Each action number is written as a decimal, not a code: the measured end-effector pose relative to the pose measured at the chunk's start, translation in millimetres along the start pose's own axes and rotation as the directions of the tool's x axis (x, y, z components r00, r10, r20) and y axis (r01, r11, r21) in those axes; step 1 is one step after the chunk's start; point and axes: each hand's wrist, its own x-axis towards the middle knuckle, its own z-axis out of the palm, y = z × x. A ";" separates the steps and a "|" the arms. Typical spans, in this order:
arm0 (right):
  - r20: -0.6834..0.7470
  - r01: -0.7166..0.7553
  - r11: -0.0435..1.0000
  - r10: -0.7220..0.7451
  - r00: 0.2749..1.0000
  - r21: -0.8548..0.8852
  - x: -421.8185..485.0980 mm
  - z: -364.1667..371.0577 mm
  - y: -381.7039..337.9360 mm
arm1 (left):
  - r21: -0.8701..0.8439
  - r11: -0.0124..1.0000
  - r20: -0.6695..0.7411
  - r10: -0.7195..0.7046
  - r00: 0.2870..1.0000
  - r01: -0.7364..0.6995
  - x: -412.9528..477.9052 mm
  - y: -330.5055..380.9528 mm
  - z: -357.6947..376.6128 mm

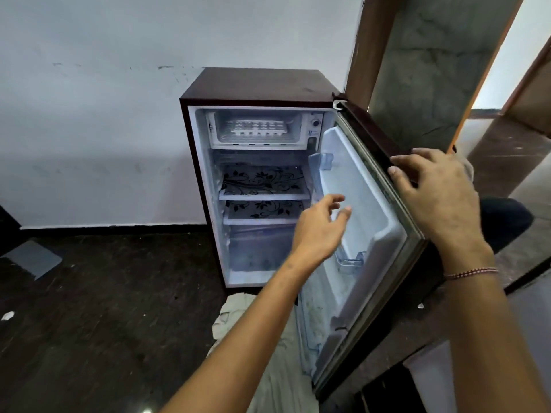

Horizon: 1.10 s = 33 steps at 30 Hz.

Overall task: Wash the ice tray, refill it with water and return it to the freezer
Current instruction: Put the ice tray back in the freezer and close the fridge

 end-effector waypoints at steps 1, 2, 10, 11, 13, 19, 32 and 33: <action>0.024 -0.029 0.999 0.030 0.999 -0.022 4.1 -3.0 10.7 | -0.001 1.000 0.004 0.020 1.000 -0.020 2.7 8.8 11.1; 0.067 -0.053 0.997 0.056 0.996 -0.051 7.6 -3.9 21.7 | -0.005 0.999 0.009 0.040 0.999 -0.040 5.6 16.8 21.9; 0.299 -0.207 0.950 0.132 0.945 0.234 6.9 3.8 57.8 | 0.017 0.995 0.005 0.096 0.995 -0.096 16.5 52.4 79.8; 0.280 -0.205 0.947 0.132 0.951 0.249 6.3 5.3 57.4 | 0.019 0.995 -0.012 0.099 0.995 -0.099 16.4 52.1 82.7; 0.257 -0.219 0.936 0.147 0.955 0.277 5.5 8.5 53.9 | 0.028 0.994 -0.041 0.102 0.994 -0.101 15.7 49.7 85.2; 0.174 -0.233 0.909 0.182 0.968 0.347 0.5 23.3 25.5 | 0.054 0.996 -0.123 0.082 0.989 -0.076 13.0 39.5 72.1; 0.033 0.107 0.838 -0.147 0.989 0.536 -12.3 88.4 -63.4 | 0.400 0.916 -0.347 0.120 0.930 0.031 0.2 6.8 -25.4; 0.015 0.130 0.839 -0.162 0.987 0.528 -9.9 94.8 -70.0 | 0.440 0.897 -0.385 0.146 0.911 0.042 1.2 0.8 -31.8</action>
